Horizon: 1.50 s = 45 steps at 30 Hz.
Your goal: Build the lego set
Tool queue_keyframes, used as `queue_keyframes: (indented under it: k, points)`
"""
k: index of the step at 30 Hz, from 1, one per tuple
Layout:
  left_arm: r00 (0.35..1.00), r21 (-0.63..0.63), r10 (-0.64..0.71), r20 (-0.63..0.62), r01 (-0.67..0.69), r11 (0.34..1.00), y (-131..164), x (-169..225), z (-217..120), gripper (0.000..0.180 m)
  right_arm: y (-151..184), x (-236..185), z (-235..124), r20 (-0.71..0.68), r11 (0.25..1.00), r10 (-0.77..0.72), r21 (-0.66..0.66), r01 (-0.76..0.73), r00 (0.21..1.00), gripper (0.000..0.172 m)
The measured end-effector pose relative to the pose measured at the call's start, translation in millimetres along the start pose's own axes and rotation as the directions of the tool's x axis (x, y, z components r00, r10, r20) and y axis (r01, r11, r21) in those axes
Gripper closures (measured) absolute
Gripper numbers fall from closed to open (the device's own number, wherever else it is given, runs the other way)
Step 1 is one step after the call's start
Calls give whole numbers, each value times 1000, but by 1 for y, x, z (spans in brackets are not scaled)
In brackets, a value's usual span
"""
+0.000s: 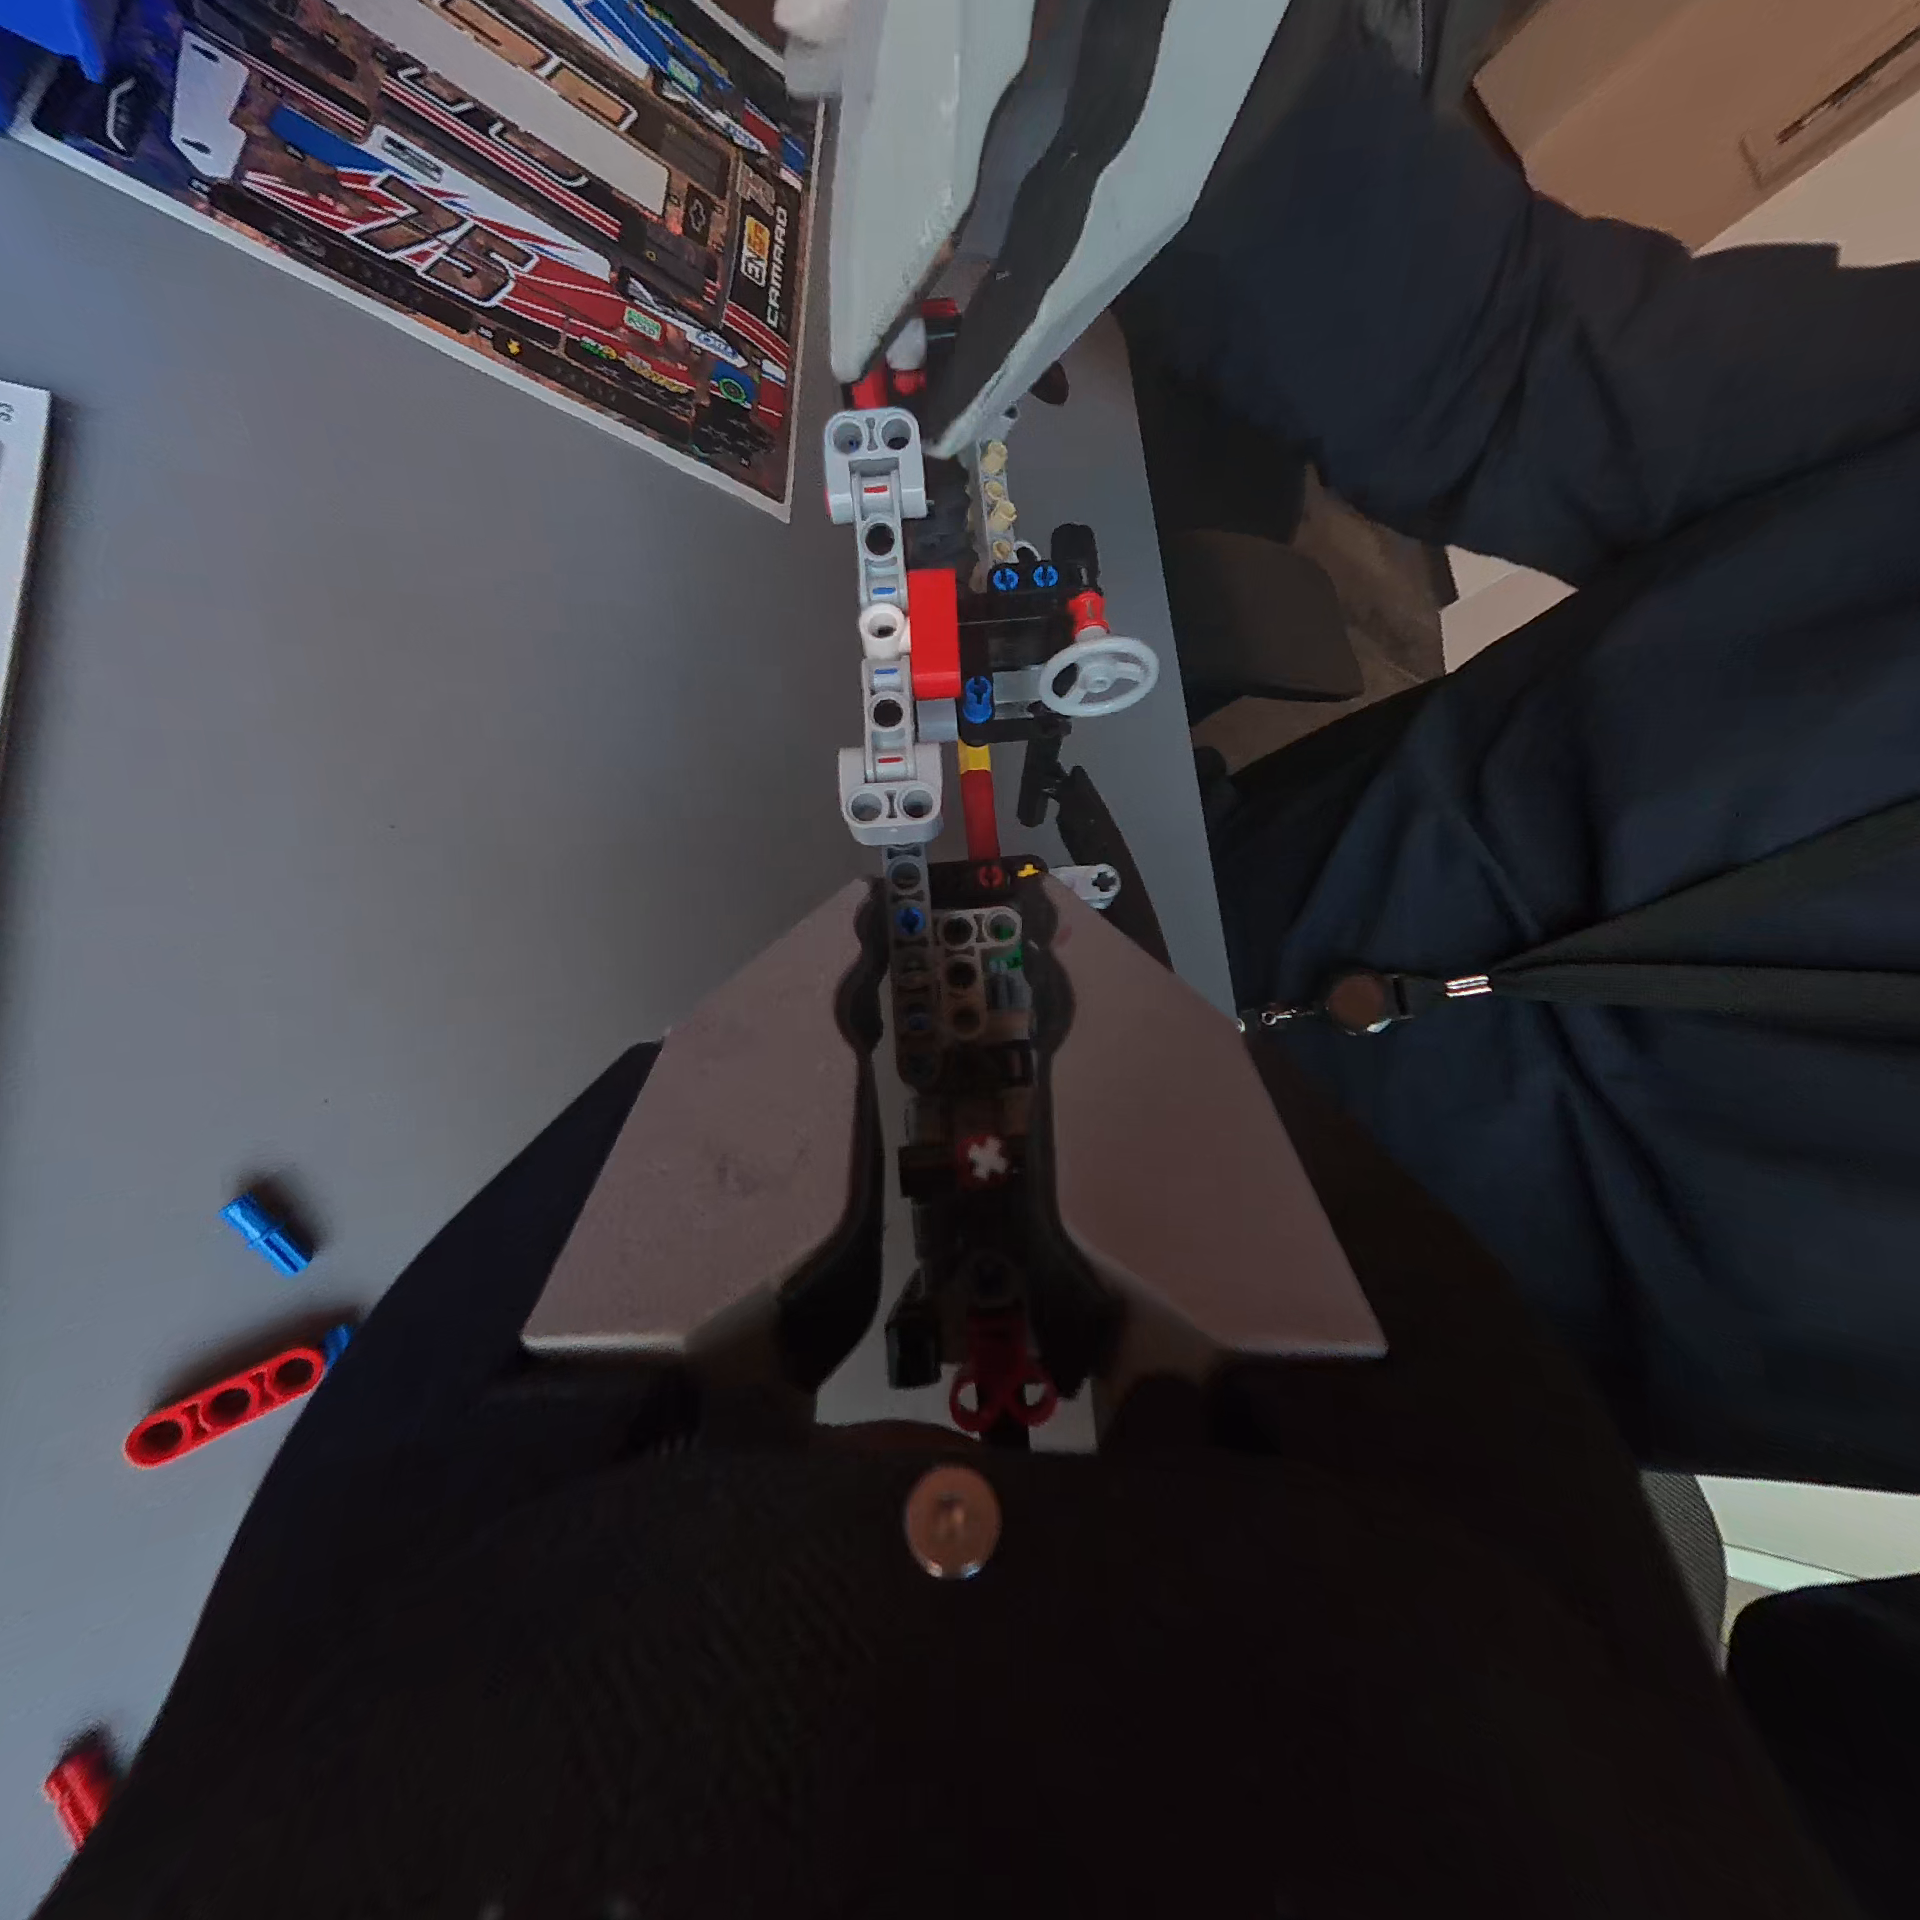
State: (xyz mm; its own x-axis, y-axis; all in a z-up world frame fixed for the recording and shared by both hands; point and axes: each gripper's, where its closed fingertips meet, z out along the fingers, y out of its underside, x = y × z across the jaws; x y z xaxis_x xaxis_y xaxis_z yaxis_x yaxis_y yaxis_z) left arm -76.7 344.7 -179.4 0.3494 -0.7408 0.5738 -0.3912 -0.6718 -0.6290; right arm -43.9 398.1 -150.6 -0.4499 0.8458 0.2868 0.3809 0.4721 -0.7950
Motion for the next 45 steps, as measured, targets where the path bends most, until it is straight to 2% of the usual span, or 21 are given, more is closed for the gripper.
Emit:
queue_keyframes:
  k: [2, 4, 7, 11, 13, 19, 23, 25, 27, 29, 32, 34, 35, 37, 40, 41, 43, 45]
  points:
    - [1000, 1, -5, -7, 5, 1000, -1, -1, 1, 157, 0, -2, 2, 17, 997, -69, -38, 69, 997, 165]
    - [1000, 5, -9, -13, 9, 1000, 0, -2, 1, 157, 5, -4, 6, 29, 988, -120, -99, 122, 992, 159]
    - [999, 2, -15, -29, 15, 1000, 1, 0, 1, 157, 15, -3, 13, 41, 968, -162, -185, 167, 986, 157]
    - [998, 22, -52, -38, 52, 998, 3, -3, 1, 157, 19, 1, 18, 11, 951, -200, -236, 197, 980, 162]
    - [998, 38, -59, -32, 61, 997, 5, -4, 2, 157, 21, 0, 21, 0, 958, -182, -225, 177, 983, 162]
    - [995, 39, -100, -27, 101, 994, 24, -2, 11, 155, 32, -19, 35, 48, 977, 4, -212, 6, 999, 163]
    - [992, 43, -113, -60, 116, 992, 33, 8, 16, 155, 29, -35, 36, 104, 982, 29, -188, -9, 994, 163]
    - [991, 57, -111, -68, 115, 992, 34, 13, 19, 156, 24, -42, 31, 154, 989, 40, -150, -17, 987, 155]
    - [993, 79, -101, -54, 105, 991, 34, 16, 19, 156, 20, -46, 25, 183, 993, 40, -116, -18, 982, 143]
    - [997, 87, -74, -27, 76, 993, 35, 22, 18, 156, 21, -54, 20, 208, 992, 29, -130, -1, 978, 149]
    - [999, 87, -12, 39, 8, 996, 35, 35, 18, 156, 9, -60, 15, 132, 986, -96, -121, 112, 987, 153]
    - [994, 79, 30, 101, -38, 996, 34, 41, 16, 156, -4, -64, 9, 72, 982, -167, -72, 172, 983, 149]
    - [990, 69, 53, 130, -62, 996, 33, 42, 15, 156, -8, -66, 5, 62, 982, -176, -51, 179, 982, 152]
    - [977, 49, 107, 187, -118, 992, 27, 44, 12, 157, -13, -57, -4, 18, 991, -121, -48, 121, 993, 164]
    - [929, -3, 215, 300, -225, 974, 18, 44, 7, 156, -37, -47, -21, 70, 987, 115, 102, -122, 991, 155]
    - [916, -21, 238, 322, -245, 969, 17, 45, 6, 157, -42, -46, -25, 101, 971, 183, 136, -196, 978, 143]
    - [913, -37, 250, 323, -252, 967, 18, 45, 7, 156, -38, -48, -23, 158, 959, 243, 108, -261, 957, 138]
    - [930, -20, 221, 294, -225, 974, 18, 41, 7, 156, -24, -49, -12, 160, 971, 235, 11, -240, 959, 139]
